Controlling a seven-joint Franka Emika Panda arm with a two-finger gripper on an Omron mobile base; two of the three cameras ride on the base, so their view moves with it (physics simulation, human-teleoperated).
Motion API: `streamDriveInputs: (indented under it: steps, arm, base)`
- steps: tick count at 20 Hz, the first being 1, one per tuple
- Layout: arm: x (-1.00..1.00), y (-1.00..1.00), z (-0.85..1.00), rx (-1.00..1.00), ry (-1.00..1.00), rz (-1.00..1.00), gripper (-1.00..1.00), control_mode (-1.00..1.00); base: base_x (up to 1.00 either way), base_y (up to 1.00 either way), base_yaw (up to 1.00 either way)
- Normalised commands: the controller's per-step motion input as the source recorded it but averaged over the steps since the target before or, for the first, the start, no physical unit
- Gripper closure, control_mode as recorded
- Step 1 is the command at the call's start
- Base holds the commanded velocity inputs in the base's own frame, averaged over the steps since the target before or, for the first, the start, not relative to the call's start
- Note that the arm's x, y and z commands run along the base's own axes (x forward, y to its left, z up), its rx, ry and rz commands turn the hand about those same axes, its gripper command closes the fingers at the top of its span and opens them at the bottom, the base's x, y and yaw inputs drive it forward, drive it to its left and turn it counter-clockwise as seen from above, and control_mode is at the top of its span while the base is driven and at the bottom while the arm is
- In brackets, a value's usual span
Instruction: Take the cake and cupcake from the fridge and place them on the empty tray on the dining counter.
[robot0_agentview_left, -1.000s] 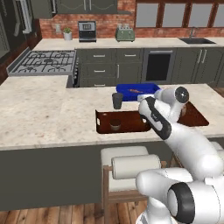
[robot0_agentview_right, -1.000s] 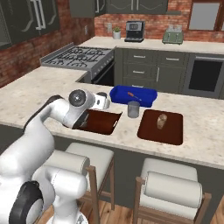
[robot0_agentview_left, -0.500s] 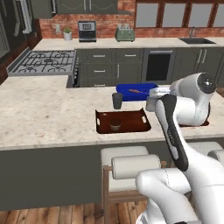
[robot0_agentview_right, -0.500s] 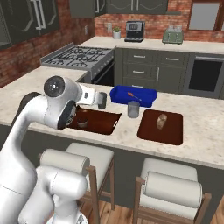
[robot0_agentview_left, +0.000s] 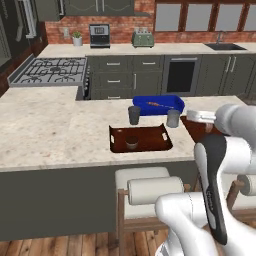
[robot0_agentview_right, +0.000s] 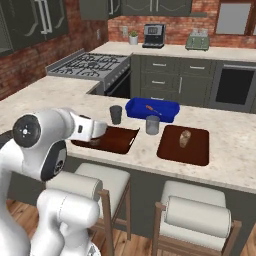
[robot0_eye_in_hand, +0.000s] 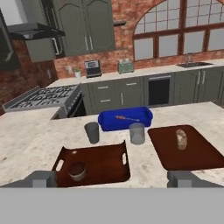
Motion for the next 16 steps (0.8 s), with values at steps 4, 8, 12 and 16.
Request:
streamDriveInputs:
  steps: [4,8,12,16]
  arm:
    - [-0.98,0.00,0.76,0.00,0.00,-0.08,-1.00,-1.00]
    - [-1.00,0.00,0.73,-0.04,0.00,-0.04,-1.00,-1.00]
    - [-0.77,-0.02,0.78,-0.01,0.04,0.00,-1.00,-1.00]
    - [-0.80,0.01,0.67,-0.01,0.01,0.00,-1.00,-1.00]
  base:
    - [0.00,0.00,0.00]
    - [0.00,0.00,0.00]
    - [0.00,0.00,0.00]
    - [0.00,0.00,0.00]
